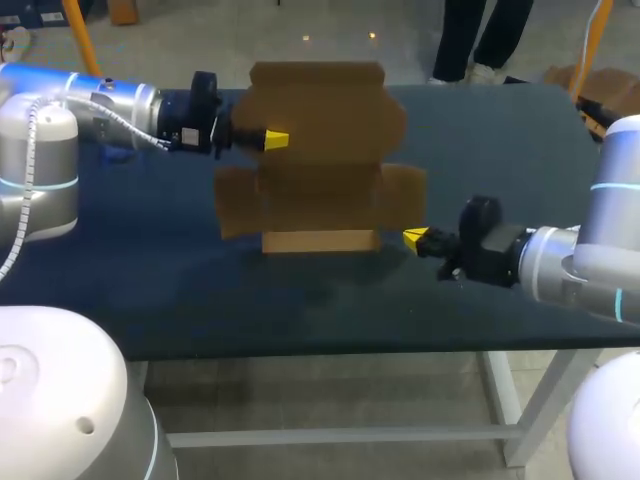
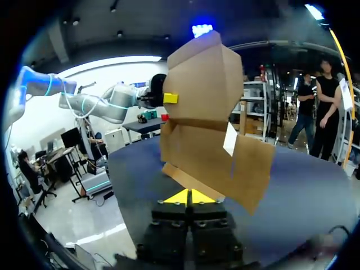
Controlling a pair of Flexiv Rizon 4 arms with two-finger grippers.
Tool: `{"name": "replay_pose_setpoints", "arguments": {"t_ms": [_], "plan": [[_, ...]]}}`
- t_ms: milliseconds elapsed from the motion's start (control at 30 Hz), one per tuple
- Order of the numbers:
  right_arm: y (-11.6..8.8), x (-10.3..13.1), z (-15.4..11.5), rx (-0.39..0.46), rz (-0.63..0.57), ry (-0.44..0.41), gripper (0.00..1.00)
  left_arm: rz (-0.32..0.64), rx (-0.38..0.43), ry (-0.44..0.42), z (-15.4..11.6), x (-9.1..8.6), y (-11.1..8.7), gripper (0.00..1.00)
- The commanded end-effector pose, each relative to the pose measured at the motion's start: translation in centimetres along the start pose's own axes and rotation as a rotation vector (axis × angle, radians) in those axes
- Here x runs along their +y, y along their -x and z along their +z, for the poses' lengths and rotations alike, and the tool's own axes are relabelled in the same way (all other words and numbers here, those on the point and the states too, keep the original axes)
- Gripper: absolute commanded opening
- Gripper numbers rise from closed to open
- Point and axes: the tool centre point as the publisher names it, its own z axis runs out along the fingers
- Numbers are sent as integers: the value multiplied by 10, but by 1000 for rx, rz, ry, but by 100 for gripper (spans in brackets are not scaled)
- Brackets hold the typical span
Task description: Assemble the packaging by folding the flat box into shape, placing the metal phone stand inside, and closing the box properly
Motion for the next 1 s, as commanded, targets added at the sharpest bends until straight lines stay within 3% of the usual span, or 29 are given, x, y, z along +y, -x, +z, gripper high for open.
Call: {"name": "replay_pose_setpoints", "arguments": {"t_ms": [33,333,500,1000], "plan": [[-2,-1,6,1,2,1,0,1,-9,2,-1,2,-7,0],[-6,-4,25,-7,14,15,0,1,-2,3,0,7,-9,0],[-7,-8,38,-9,94,16,0,-1,-3,9,2,9,-9,0],[-7,-8,38,-9,94,16,0,-5,-6,15,1,9,-8,0]]}}
